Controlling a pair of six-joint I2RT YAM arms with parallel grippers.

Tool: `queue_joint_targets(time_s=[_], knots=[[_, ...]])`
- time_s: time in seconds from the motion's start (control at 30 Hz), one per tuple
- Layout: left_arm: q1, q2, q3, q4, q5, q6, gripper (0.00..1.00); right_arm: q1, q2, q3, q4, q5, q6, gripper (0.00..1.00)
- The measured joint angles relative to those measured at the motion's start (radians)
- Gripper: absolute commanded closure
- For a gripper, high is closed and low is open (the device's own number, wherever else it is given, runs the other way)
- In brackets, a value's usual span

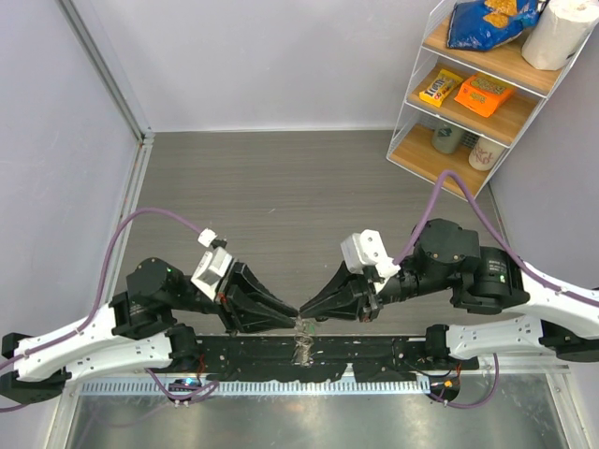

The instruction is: Put the keys on the keyring

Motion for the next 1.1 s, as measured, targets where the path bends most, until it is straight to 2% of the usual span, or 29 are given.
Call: queue_joint_targets(time_s=[0.53,1.1], knots=[[-0.001,0.001,0.024,-0.075,-0.001,0.005,0.59,0.0,0.051,0.074,-0.051,-0.034,-0.013,0.95],[-0.002,0.059,0.073,-0.094,0.047,0.009,0.57,0.0,0.058,0.074,-0.062,-0.067,-0.024,0.95]])
